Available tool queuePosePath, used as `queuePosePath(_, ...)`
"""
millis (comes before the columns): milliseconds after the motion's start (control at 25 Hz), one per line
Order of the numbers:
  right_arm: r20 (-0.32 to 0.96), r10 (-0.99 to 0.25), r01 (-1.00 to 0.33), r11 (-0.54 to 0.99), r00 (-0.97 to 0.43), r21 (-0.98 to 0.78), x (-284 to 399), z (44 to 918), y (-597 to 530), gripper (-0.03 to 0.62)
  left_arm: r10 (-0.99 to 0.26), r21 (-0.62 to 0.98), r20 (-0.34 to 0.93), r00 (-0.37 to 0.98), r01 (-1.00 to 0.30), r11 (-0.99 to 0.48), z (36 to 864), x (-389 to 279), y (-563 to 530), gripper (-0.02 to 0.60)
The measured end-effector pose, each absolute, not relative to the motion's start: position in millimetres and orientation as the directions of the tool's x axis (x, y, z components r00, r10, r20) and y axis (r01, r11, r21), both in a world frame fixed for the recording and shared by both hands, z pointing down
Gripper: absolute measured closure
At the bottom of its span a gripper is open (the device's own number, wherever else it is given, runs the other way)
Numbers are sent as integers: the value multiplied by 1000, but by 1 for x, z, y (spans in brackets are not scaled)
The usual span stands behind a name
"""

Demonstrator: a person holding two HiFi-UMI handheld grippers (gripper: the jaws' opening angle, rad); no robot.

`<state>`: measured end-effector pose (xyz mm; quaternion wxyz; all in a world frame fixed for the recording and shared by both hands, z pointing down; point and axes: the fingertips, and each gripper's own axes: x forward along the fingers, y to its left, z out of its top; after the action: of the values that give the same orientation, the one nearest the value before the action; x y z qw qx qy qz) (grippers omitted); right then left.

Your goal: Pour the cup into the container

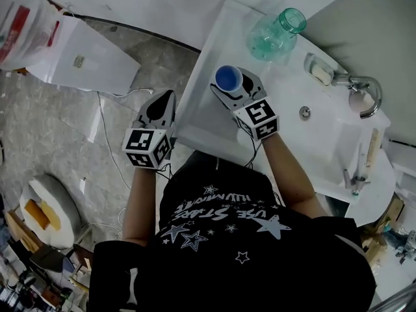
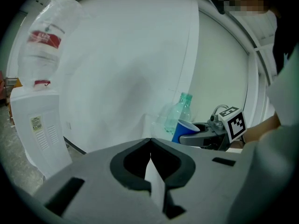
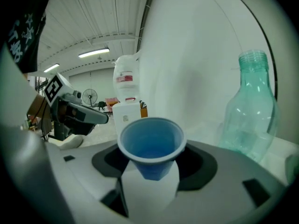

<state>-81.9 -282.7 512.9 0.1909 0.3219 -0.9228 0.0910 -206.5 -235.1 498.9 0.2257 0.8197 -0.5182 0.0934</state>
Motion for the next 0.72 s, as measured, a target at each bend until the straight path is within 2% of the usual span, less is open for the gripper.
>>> queuePosePath(240,411,-546,-628,773,-730,-89,-50,478,-277,303,-815,250,363,452,-890,-382,481,-182,-232,571)
queuePosePath(720,381,-590,-655,754,-712,-56,30,411,-283,303,-833,197,299,466,-884,-424,438,-132,-240,571)
